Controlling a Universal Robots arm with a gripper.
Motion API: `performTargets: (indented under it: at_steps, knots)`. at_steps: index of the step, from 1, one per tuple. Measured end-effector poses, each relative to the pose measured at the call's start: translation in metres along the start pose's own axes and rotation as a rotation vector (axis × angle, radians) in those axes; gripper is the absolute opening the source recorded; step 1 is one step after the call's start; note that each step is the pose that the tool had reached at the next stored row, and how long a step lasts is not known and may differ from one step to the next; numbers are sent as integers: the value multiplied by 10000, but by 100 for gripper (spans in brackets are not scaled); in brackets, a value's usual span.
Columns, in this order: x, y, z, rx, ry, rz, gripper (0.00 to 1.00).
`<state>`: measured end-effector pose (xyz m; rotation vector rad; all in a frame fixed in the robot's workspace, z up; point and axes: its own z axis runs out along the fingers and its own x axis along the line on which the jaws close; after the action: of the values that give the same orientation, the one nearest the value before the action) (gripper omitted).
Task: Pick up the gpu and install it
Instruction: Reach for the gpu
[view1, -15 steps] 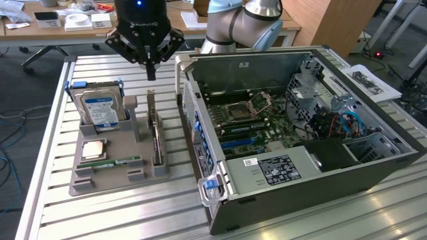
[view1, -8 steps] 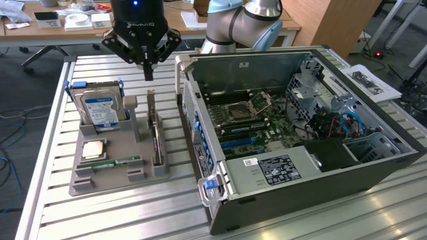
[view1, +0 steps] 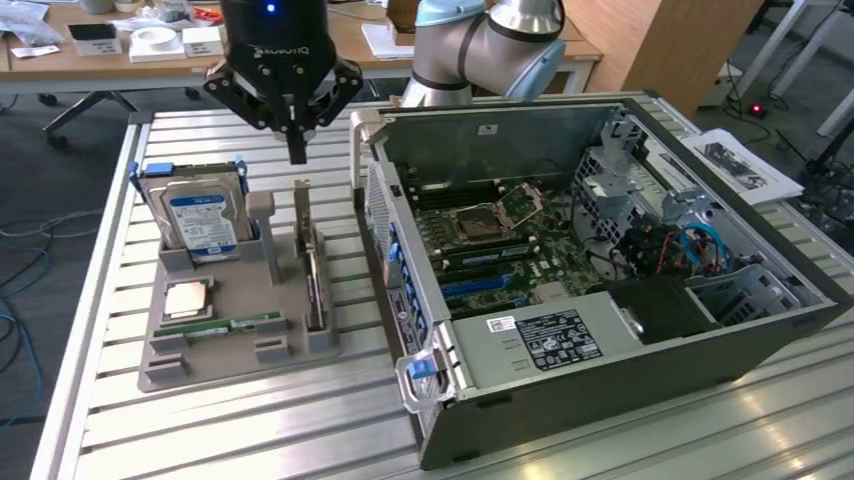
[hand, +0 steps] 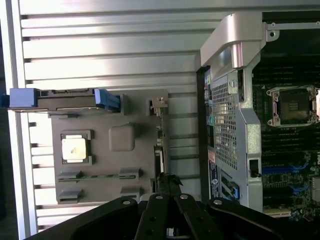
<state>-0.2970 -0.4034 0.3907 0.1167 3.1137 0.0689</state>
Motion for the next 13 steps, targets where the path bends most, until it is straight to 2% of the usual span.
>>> performTargets:
  at_steps: [9, 13]
  knots:
    - [-15, -203, -9, 1, 1, -1, 11]
    - [-20, -267, -12, 1, 1, -1, 11]
